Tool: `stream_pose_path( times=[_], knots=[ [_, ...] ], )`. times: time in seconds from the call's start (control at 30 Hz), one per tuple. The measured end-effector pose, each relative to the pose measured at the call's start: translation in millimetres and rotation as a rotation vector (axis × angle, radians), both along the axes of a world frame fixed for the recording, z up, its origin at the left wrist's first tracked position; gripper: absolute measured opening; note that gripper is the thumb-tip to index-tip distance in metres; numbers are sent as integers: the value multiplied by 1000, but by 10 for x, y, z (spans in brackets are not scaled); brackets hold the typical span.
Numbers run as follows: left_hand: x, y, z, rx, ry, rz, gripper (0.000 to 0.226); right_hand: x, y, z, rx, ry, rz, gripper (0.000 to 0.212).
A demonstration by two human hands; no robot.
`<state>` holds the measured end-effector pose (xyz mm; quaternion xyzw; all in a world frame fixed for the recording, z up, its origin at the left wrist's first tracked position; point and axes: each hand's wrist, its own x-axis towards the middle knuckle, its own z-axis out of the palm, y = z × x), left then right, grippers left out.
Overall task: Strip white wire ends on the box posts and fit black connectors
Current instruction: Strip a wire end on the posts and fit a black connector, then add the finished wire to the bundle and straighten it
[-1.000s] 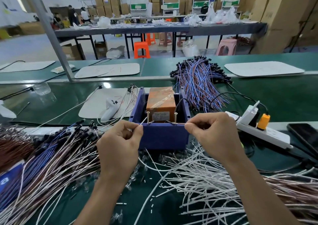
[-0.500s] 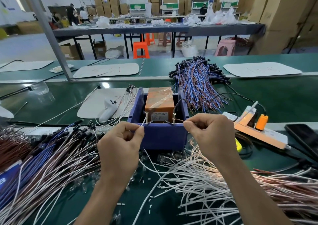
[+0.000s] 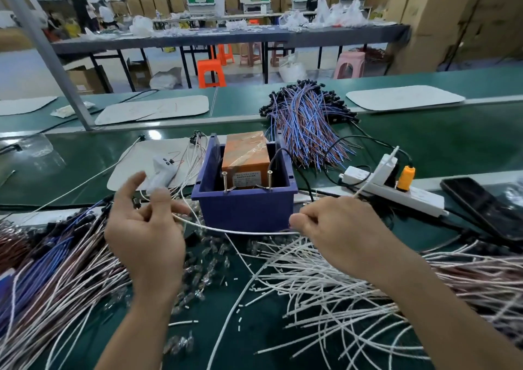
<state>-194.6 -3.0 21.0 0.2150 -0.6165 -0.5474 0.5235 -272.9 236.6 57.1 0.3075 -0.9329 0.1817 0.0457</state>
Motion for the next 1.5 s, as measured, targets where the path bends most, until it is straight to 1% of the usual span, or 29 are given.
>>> stream_pose_path(
  times=[0.07, 0.13, 0.2, 0.27, 0.3, 0.33, 0.37, 0.4, 0.43, 0.47, 0.5, 0.53, 0.57, 0.6, 0.67, 0.7, 0.77, 0.87, 0.93, 1.0, 1.07, 1.13, 1.23, 1.4, 1.5],
  knots=[
    [12, -103, -29, 53, 12, 27, 36, 68, 89, 13, 101, -49, 15, 55],
    [19, -169, -58, 89, -1, 51, 41, 133, 164, 38, 144, -69, 29, 57],
    [24, -240, -40, 120, -31, 95, 47, 166, 204, 54, 115, -27, 36, 52],
    [46, -334, 11, 96, -110, 206, 56, 186, 193, 61, 80, 24, 37, 44],
    [68, -370, 35, 15, -182, 287, 61, 193, 169, 66, 83, 46, 42, 41],
    [106, -369, 62, -128, -258, 364, 63, 202, 138, 65, 99, 71, 53, 39],
    [142, -314, 98, -321, -288, 418, 60, 213, 104, 51, 121, 101, 66, 36],
    [158, -208, 117, -530, -270, 427, 51, 226, 67, 29, 140, 131, 81, 33],
    [158, -44, 115, -716, -213, 354, 40, 248, 31, 2, 155, 146, 90, 29],
    [158, 159, 96, -852, -165, 187, 30, 272, -4, -12, 164, 142, 101, 25],
    [168, 369, 56, -936, -162, -29, 26, 294, -35, -20, 173, 130, 107, 19],
    [185, 567, 10, -963, -202, -234, 27, 322, -62, -33, 185, 123, 109, 12],
    [199, 719, -32, -918, -273, -396, 31, 346, -83, -52, 195, 118, 104, 11],
    [205, 815, -67, -823, -354, -499, 35, 358, -91, -70, 202, 105, 99, 17],
    [187, 875, -143, -634, -464, -608, 39, 361, -69, -94, 135, 28, 106, 25],
    [172, 863, -175, -590, -495, -645, 39, 364, -52, -101, 64, -23, 119, 26],
    [148, 833, -216, -537, -529, -705, 33, 350, -8, -120, -41, -97, 144, 22],
    [139, 792, -213, -451, -549, -675, 21, 293, 86, -152, -29, -115, 122, 19],
    [151, 739, -172, -387, -539, -644, 14, 224, 200, -153, -31, -168, 68, 16],
    [158, 640, -108, -289, -525, -706, 15, 147, 358, -133, -88, -235, 6, 13],
    [181, 561, -29, -227, -559, -817, 18, 93, 551, -89, -189, -299, -36, 13],
    [189, 518, 43, -255, -646, -844, 17, 76, 758, -31, -267, -336, -65, 20],
    [146, 517, 177, -363, -735, -775, 12, 62, 1106, 36, -257, -271, -175, 32],
    [-58, 765, 322, -652, -813, -702, 17, 32, 1722, 69, -201, -142, -401, 29],
    [-267, 954, 255, -703, -847, -774, 20, -37, 2104, 46, -59, -64, -552, 22]
  ],
)
